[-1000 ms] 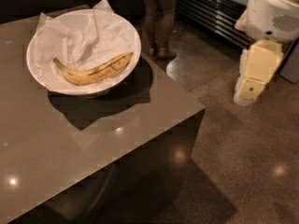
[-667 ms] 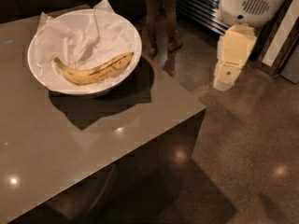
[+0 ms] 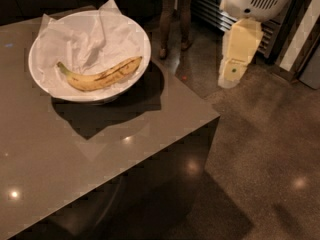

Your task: Pick banana from white bowl

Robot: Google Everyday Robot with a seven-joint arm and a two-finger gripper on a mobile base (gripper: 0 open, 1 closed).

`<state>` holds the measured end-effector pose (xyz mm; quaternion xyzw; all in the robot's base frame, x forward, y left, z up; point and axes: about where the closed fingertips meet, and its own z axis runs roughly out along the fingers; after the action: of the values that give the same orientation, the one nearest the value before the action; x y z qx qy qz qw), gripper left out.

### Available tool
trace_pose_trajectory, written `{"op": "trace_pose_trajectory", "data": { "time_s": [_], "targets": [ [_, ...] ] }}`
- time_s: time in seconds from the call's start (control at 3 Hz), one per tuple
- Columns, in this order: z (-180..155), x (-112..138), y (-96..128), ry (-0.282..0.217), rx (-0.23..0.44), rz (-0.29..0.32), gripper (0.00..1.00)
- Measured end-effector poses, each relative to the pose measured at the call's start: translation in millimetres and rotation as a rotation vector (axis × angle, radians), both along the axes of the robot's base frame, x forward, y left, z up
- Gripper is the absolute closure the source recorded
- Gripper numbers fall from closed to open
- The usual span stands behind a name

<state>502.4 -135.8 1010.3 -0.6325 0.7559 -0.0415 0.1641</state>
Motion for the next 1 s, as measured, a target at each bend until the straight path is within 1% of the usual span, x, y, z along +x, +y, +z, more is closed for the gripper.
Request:
{"op": "trace_pose_trajectory", "data": {
  "time_s": [0.33,0.67,1.0],
  "targets": [
    [10,18,23,-0.02,-0.009,0.051,0.0],
    [18,36,57,-0.033,-0.029,0.131,0.0],
    [20,42,64,-0.058,-0.014,0.138,0.0]
  ]
}}
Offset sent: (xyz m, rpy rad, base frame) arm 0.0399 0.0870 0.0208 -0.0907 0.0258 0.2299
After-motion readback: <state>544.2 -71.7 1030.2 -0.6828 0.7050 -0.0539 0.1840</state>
